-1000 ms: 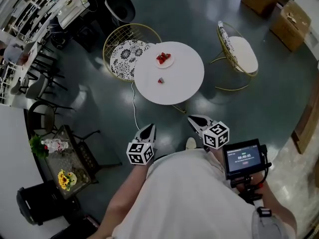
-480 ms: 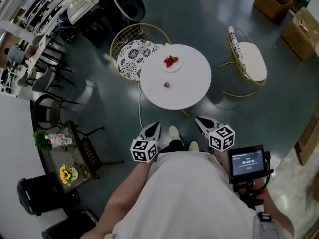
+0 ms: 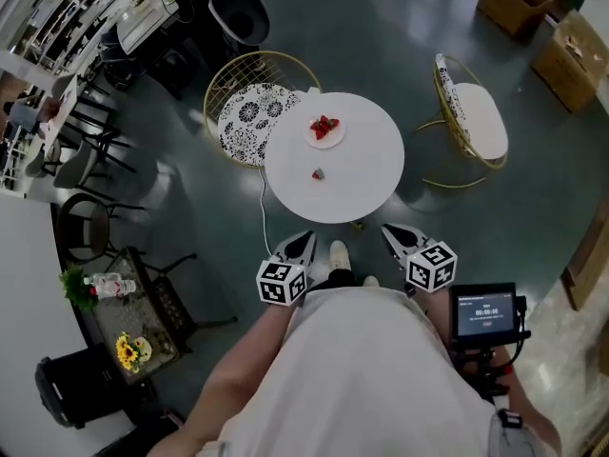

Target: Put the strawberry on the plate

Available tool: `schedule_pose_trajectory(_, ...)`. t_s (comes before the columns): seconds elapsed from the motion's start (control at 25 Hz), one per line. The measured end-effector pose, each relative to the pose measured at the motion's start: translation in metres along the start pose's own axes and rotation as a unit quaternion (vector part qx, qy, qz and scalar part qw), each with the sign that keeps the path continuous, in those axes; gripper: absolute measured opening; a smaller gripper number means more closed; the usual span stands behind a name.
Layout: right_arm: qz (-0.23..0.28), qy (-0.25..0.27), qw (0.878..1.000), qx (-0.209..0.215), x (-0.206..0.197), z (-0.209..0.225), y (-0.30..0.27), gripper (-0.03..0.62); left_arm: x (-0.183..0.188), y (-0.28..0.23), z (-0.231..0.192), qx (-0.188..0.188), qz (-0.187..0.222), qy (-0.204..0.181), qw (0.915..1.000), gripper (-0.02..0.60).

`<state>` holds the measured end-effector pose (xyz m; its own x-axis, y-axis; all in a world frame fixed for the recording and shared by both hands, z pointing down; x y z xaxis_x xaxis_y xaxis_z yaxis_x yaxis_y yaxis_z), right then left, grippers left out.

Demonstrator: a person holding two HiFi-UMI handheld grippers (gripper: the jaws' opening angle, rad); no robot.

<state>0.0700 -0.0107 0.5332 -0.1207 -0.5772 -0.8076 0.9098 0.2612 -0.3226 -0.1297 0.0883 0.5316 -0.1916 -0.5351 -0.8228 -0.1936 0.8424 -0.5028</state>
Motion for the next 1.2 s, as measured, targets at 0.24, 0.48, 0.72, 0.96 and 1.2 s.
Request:
schedule_pose_trajectory(0.24, 0.007, 0.001, 1.0, -0.019, 0.025, 0.016, -0.021, 0.005, 0.022, -0.027, -0.021, -0.024, -0.006, -0.01, 0.9996, 0.005)
schedule_pose_trajectory(0.48, 0.015, 0.0, 0.999, -0.037, 0.046, 0.025, -0.047, 0.005, 0.039, -0.044, -0.044, -0.06, -0.012, -0.023, 0.9978, 0.005)
schedule_pose_trajectory(0.72, 0.015, -0.004, 0.998, -0.055, 0.056, 0.028, -0.072, 0.005, 0.043, -0.061, -0.073, -0.079, -0.038, -0.034, 0.9955, 0.005)
schedule_pose_trajectory(0.96, 0.018, -0.006, 0.997, -0.077, 0.062, 0.031, -0.095, 0.005, 0.041, -0.078, -0.097, -0.115, -0.057, -0.04, 0.9909, 0.005)
schedule_pose_trajectory(1.2, 0.013, 0.0, 0.996, -0.094, 0.064, 0.032, -0.108, 0.005, 0.041, -0.09, -0.118, -0.132, -0.064, -0.031, 0.9887, 0.005)
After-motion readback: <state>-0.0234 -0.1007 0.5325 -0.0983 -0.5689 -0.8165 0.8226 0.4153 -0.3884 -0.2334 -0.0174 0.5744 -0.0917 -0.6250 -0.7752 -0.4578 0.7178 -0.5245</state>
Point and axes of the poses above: the fingertips, and each gripper's own axes: y backward along the fingers, z to its right, x out of its top, the point moved 4 cm from there along y, backward along the fingers, and after that the axes turned 2 degrees about z, right-handed, at the moved point
